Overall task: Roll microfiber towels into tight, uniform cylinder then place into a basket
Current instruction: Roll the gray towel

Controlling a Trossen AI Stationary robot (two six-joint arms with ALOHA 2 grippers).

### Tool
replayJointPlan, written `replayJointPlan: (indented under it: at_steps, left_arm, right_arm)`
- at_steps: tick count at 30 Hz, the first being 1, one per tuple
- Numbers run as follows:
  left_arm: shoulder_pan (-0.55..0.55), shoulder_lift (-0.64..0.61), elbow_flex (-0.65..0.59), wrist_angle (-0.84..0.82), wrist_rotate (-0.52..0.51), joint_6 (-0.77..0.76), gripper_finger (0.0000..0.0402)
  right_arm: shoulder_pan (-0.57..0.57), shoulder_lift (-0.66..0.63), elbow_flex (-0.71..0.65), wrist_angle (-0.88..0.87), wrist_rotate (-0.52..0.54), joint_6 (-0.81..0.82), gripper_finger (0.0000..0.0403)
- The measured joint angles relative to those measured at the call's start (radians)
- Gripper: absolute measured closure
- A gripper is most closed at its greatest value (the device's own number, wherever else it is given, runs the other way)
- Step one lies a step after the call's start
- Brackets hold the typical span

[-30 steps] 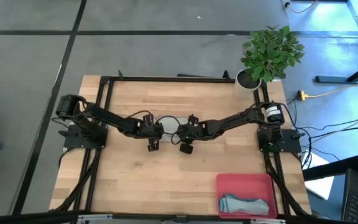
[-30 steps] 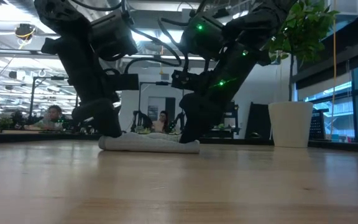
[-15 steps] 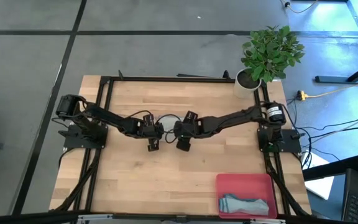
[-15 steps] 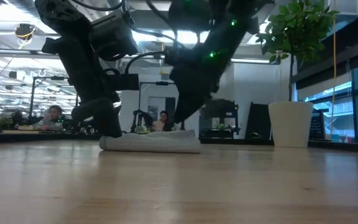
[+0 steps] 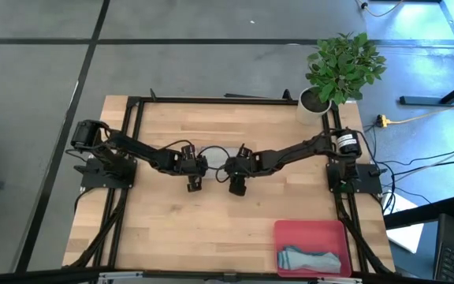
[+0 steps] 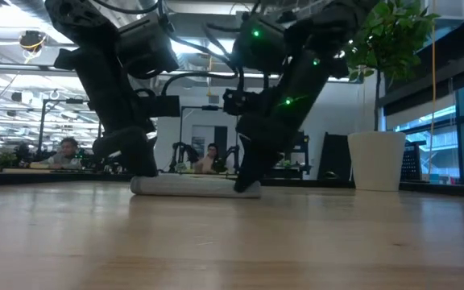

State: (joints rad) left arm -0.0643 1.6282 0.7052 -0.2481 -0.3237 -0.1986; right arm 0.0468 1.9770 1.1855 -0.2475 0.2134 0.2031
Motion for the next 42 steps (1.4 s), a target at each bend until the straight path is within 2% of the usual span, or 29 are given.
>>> replayJointPlan:
  at_steps: [5,12,19,22,32,36,39,42]
  left_arm:
    - [0.0,0.0,0.0,0.0,0.0,0.0,0.0402]
    - [-0.002,0.001,-0.002,0.012,-0.011,0.0,0.0395]
    - [-0.001,0.0,-0.002,0.019,-0.02,-0.025,0.0341]
    - [-0.002,-0.011,-0.002,0.02,-0.056,-0.029,0.0319]
    - [-0.013,-0.198,-0.006,-0.04,-0.088,0.083,0.0311]
    - [-0.05,-0.25,-0.004,-0.058,-0.031,0.174,0.0312]
    - [-0.084,-0.228,-0.004,-0.051,0.032,0.214,0.0314]
    - [-0.118,-0.179,-0.003,-0.051,0.052,0.264,0.0312]
  right_arm:
    - [-0.024,-0.003,-0.046,0.069,-0.022,0.0,0.0185]
    - [-0.027,-0.003,-0.046,0.074,-0.044,-0.006,0.0185]
    - [-0.027,-0.003,-0.047,0.074,-0.047,0.0,0.0185]
    - [-0.027,-0.003,-0.047,0.074,-0.056,0.001,0.0185]
    - [-0.027,-0.002,-0.047,0.076,-0.06,0.003,0.0185]
    - [-0.027,-0.002,-0.047,0.075,-0.06,0.004,0.0185]
    - [-0.027,-0.002,-0.047,0.076,-0.06,0.005,0.0185]
    - [-0.027,-0.002,-0.047,0.077,-0.06,0.004,0.0185]
